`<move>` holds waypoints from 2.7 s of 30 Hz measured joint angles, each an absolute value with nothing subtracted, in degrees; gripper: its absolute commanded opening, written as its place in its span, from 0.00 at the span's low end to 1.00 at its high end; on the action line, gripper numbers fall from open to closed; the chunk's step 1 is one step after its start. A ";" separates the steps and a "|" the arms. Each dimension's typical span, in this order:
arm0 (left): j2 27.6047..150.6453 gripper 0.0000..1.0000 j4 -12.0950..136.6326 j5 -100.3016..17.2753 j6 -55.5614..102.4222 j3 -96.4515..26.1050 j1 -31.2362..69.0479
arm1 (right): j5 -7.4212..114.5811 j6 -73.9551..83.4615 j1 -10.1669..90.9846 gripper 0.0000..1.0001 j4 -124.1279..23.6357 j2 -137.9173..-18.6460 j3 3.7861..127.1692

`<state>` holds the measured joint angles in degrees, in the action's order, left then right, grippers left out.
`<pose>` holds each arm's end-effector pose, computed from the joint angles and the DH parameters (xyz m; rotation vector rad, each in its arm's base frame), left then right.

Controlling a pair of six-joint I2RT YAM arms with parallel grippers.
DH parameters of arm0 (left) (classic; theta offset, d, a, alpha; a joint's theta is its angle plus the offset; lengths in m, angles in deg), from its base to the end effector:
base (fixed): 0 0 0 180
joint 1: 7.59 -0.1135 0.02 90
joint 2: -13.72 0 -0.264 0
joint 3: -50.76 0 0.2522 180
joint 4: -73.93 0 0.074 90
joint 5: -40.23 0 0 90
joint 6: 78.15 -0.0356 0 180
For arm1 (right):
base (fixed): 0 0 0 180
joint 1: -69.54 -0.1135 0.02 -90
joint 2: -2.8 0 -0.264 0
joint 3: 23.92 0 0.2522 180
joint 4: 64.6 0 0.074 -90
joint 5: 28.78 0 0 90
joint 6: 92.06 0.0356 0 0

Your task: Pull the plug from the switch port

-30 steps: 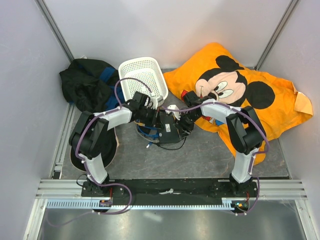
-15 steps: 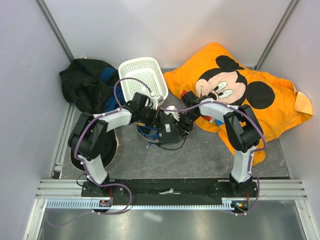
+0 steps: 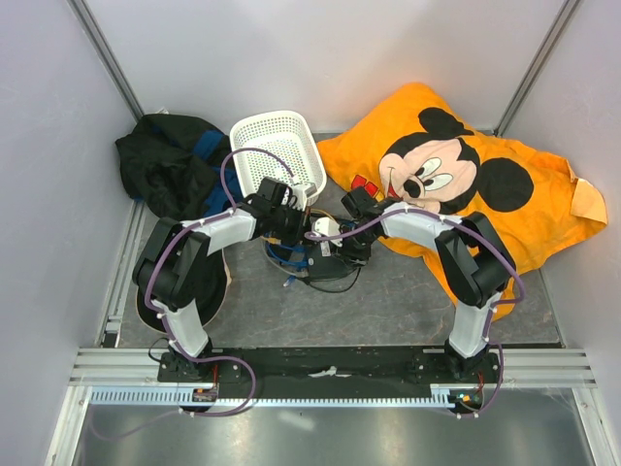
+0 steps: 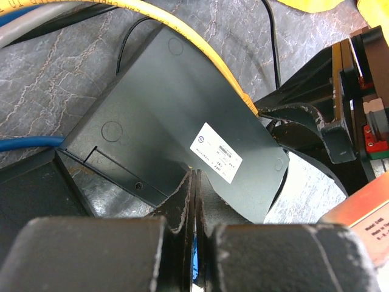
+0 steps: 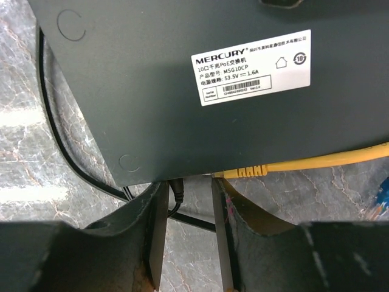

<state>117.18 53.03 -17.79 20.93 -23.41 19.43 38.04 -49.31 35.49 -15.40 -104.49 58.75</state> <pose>0.3194 -0.1840 0.1668 0.6423 2.4149 -0.9561 0.2883 0.2118 0.1580 -1.8666 2.0499 0.5193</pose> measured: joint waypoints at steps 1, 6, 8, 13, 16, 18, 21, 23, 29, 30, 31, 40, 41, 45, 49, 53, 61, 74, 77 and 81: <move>117.18 0.02 53.07 -17.79 20.93 -23.41 19.43 | 38.33 -49.13 35.38 0.36 -15.55 -104.40 58.64; 117.20 0.02 53.60 -18.38 20.93 -23.38 19.37 | 39.97 -48.58 34.88 0.10 -18.09 -103.37 57.02; 117.20 0.02 53.68 -18.49 20.93 -23.38 19.37 | 40.10 -48.54 34.73 0.01 -18.77 -102.85 56.21; 117.20 0.02 53.90 -19.60 21.06 -23.34 19.67 | 40.99 -49.85 34.38 0.00 -20.34 -101.73 54.70; 117.24 0.02 54.43 -20.78 21.17 -23.32 20.53 | 41.45 -51.21 34.05 0.00 -21.48 -100.77 53.44; 117.38 0.02 54.62 -21.68 21.17 -23.43 21.18 | 42.11 -52.76 33.77 0.00 -22.72 -99.70 51.95; 117.99 0.02 54.80 -22.75 21.22 -24.15 21.99 | 42.89 -54.18 33.48 0.00 -23.90 -98.87 50.75; 118.49 0.02 54.65 -23.51 21.26 -24.83 22.58 | 43.31 -54.94 33.35 0.00 -24.49 -98.45 50.11; 118.66 0.02 54.10 -25.57 21.28 -25.42 24.02 | 44.51 -56.74 33.35 0.00 -26.00 -97.23 48.47; 118.80 0.02 54.12 -25.92 21.26 -25.55 24.26 | 44.86 -57.04 33.35 0.00 -26.13 -97.05 48.26; 119.01 0.02 54.12 -26.27 21.26 -25.66 24.46 | 45.43 -57.52 33.37 0.00 -26.39 -96.73 47.88; 120.83 0.02 54.10 -26.73 21.28 -27.45 25.44 | 49.19 -61.59 33.81 0.00 -29.45 -94.39 44.41; 120.89 0.02 54.10 -26.75 21.28 -27.56 25.55 | 49.58 -62.18 33.81 0.00 -30.13 -94.04 43.82; 121.59 0.02 54.58 -26.88 21.26 -28.15 26.03 | 51.59 -65.46 33.81 0.00 -34.20 -92.03 40.23; 121.99 0.02 54.56 -27.82 21.19 -28.76 26.78 | 53.10 -68.08 33.83 0.00 -35.53 -91.57 39.14; 122.32 0.02 54.54 -30.92 20.65 -29.55 28.46 | 54.08 -70.03 34.42 0.00 -35.55 -91.55 39.03; 121.86 0.02 52.81 -32.85 19.12 -30.97 28.72 | 53.76 -67.40 36.70 0.00 -32.95 -91.00 39.82; 121.86 0.02 48.29 -16.80 25.61 -29.37 24.48 | 49.17 -52.63 37.66 0.00 -28.67 -91.59 42.14; 121.07 0.02 49.20 -14.90 26.64 -27.21 24.63 | 49.19 -52.12 37.68 0.00 -28.71 -91.66 42.14; 118.51 0.02 49.73 -13.96 26.81 -23.56 24.68 | 49.04 -51.71 37.81 0.00 -28.73 -91.66 42.18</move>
